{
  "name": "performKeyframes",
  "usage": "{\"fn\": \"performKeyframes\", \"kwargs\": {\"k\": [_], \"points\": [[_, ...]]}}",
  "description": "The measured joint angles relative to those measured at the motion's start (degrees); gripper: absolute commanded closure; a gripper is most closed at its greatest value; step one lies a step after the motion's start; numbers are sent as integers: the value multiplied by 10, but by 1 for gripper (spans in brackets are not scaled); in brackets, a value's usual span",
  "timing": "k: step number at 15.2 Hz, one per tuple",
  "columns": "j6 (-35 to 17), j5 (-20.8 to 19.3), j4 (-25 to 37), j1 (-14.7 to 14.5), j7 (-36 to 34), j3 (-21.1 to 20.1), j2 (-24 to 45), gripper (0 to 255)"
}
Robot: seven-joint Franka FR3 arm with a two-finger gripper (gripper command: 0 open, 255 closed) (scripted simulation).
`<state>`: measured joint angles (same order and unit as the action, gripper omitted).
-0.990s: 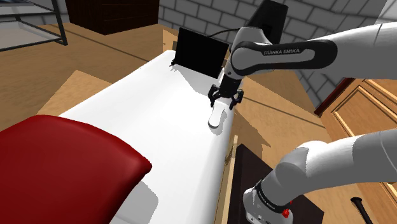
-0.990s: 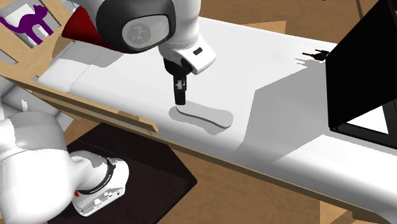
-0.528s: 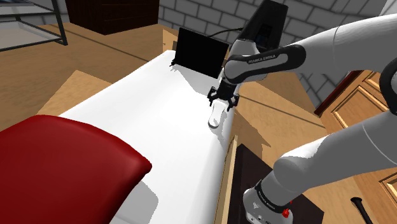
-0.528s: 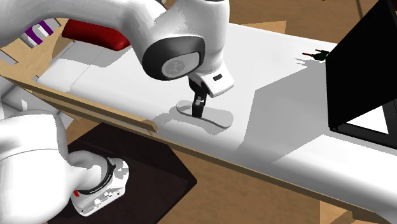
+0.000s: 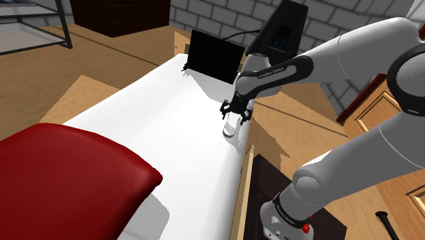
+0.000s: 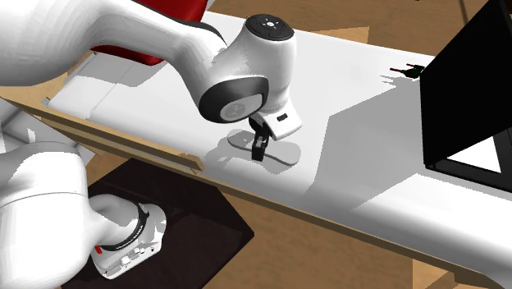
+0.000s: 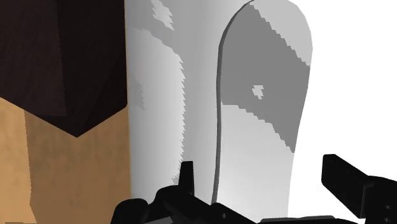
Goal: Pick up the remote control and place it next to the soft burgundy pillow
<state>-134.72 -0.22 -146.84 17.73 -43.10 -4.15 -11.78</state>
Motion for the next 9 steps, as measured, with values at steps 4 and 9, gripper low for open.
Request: {"fn": "performKeyframes", "kwargs": {"k": [4,9], "points": [[-7,0,-4,0,0,0,3,0],[-8,0,-4,0,0,0,3,255]]}}
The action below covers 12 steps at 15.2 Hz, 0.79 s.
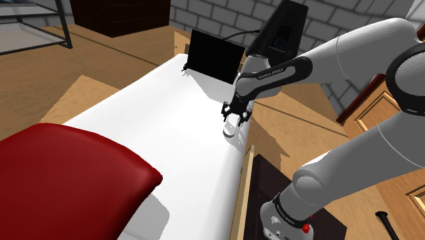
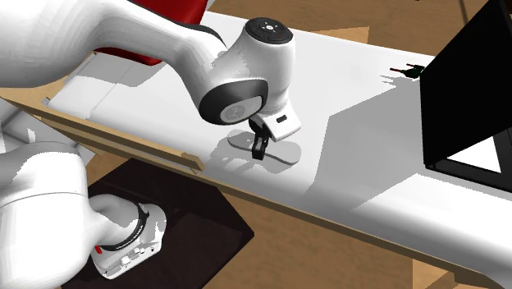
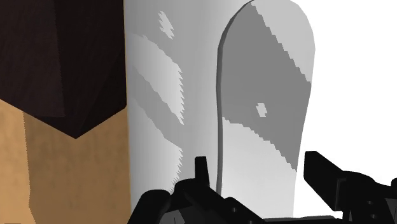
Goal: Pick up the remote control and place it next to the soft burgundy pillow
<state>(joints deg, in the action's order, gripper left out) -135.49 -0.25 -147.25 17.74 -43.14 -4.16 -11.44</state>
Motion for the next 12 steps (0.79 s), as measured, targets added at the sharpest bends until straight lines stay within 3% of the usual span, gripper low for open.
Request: {"fn": "performKeyframes", "kwargs": {"k": [8,12], "points": [[0,0,0,0,0,0,0,255],[27,2,10,-1,1,0,-17,255]]}}
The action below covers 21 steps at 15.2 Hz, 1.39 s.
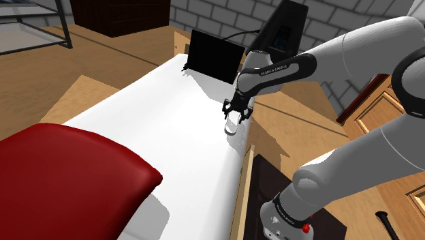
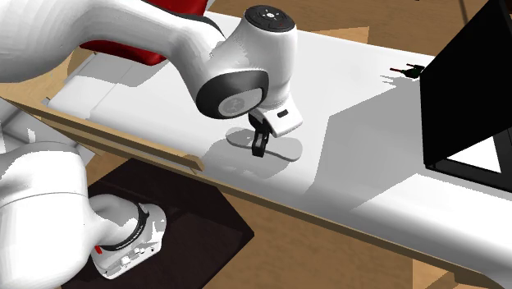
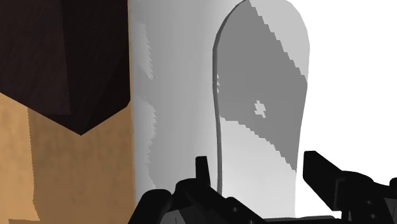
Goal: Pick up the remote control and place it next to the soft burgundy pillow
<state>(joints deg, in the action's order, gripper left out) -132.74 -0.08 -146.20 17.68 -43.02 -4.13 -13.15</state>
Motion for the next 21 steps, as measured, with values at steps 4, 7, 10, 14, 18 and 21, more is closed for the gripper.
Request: {"fn": "performKeyframes", "kwargs": {"k": [4,7,10,14,18,21], "points": [[33,2,12,0,2,1,-22,255],[60,2,26,0,4,2,-35,255],[84,3,38,0,5,3,-46,255],[121,4,59,-1,6,4,-62,255],[154,5,79,-1,6,4,-76,255],[176,5,94,-1,7,5,-82,255]]}}
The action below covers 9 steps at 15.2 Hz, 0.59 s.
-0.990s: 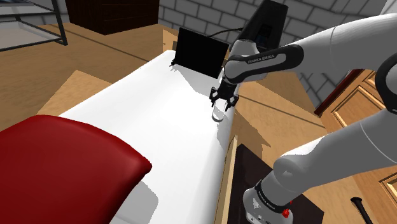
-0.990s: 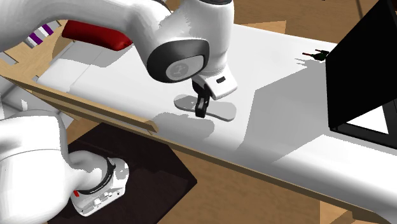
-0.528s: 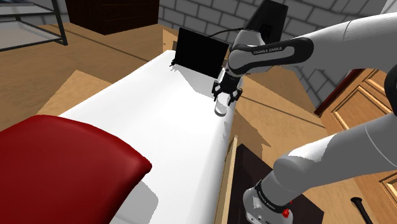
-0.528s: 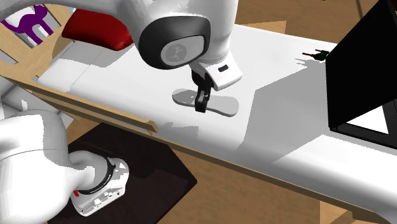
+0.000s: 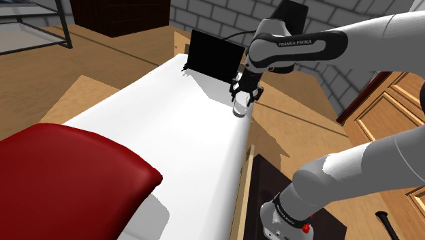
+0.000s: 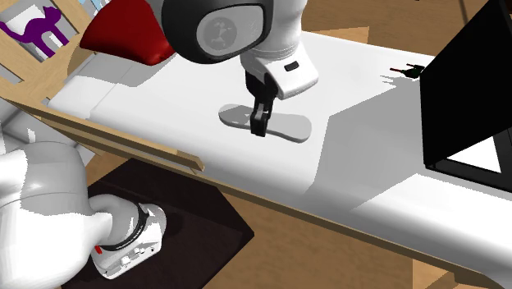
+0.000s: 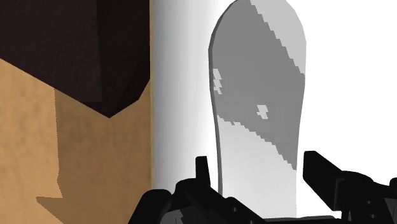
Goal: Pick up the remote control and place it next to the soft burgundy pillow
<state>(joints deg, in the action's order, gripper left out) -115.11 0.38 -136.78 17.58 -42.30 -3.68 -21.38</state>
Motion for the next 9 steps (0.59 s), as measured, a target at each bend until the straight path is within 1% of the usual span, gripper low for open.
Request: {"fn": "performKeyframes", "kwargs": {"k": [9], "points": [[72,0,61,0,0,0,-12,255]]}}
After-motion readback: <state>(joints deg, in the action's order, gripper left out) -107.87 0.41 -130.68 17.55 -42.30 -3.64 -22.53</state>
